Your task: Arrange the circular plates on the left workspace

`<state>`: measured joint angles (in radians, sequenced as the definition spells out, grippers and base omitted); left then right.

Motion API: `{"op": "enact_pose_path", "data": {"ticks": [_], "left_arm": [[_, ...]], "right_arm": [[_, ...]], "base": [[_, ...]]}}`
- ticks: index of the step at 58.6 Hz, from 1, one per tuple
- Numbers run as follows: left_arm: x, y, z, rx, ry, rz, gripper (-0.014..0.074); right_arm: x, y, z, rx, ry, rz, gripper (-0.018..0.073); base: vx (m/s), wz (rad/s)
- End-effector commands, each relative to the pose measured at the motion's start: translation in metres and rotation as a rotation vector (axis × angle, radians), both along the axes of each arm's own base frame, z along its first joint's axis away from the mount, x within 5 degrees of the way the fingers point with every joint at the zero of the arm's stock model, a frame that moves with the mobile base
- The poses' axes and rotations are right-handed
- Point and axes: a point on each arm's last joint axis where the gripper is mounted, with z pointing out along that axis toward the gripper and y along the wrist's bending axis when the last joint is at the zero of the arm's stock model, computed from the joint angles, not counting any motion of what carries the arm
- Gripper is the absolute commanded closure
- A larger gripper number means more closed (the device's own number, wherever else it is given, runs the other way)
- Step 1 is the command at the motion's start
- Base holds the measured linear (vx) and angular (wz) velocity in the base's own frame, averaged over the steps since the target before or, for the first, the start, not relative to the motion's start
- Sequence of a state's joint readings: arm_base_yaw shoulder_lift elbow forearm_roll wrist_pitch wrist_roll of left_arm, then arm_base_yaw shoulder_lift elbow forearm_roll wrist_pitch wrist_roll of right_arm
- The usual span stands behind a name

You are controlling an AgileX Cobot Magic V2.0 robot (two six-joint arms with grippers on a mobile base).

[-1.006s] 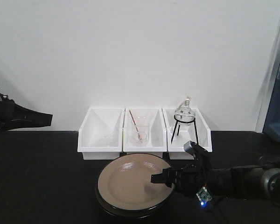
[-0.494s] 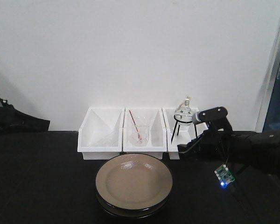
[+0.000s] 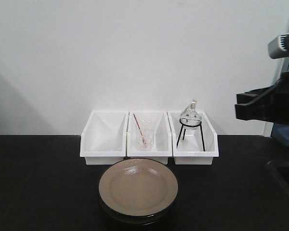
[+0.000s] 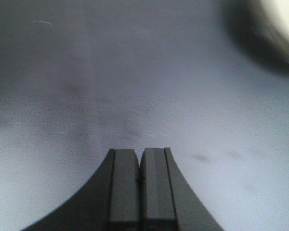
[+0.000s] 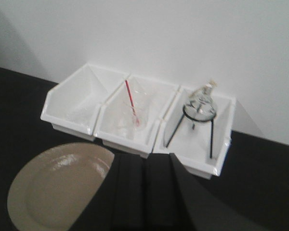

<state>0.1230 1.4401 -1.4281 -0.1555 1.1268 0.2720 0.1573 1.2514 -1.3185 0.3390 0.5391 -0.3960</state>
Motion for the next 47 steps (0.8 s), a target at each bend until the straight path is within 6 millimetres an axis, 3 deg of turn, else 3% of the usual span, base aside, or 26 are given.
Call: {"op": "enact_pose_path", "data": {"ticks": [1,8,13,26,36,47], "left_arm": [[-0.021,-0.003,0.024,-0.002,-0.257,0.042,0.0597],[-0.051,-0.007,0.017,-0.023,-0.445,0.074,0.0597],[-0.084,-0.012,0.008,-0.014,-0.579,0.066,0.0597],[-0.158,-0.021,-0.019,0.0,-0.833,0.057,0.0597],[-0.194,-0.026,-0.031,-0.015,-0.944,0.061,0.0597],[-0.208,-0.029,-0.037,-0.039,-0.96,0.053,0.0596]], "right_arm": [[-0.028,-0.013,0.027,-0.006,-0.072,-0.09,0.0563],[-0.059,-0.021,0.027,-0.017,-0.147,-0.119,0.0563],[-0.084,-0.026,0.021,0.004,-0.237,-0.13,0.0563],[-0.134,-0.036,-0.023,0.034,-0.404,-0.156,0.0563],[-0.149,-0.039,-0.05,0.044,-0.45,-0.167,0.0563],[-0.151,-0.04,-0.065,0.041,-0.432,-0.168,0.0561]], "base": [[0.0,0.0],[0.0,0.0],[0.0,0.0],[0.0,0.0],[0.0,0.0],[0.0,0.0]]}}
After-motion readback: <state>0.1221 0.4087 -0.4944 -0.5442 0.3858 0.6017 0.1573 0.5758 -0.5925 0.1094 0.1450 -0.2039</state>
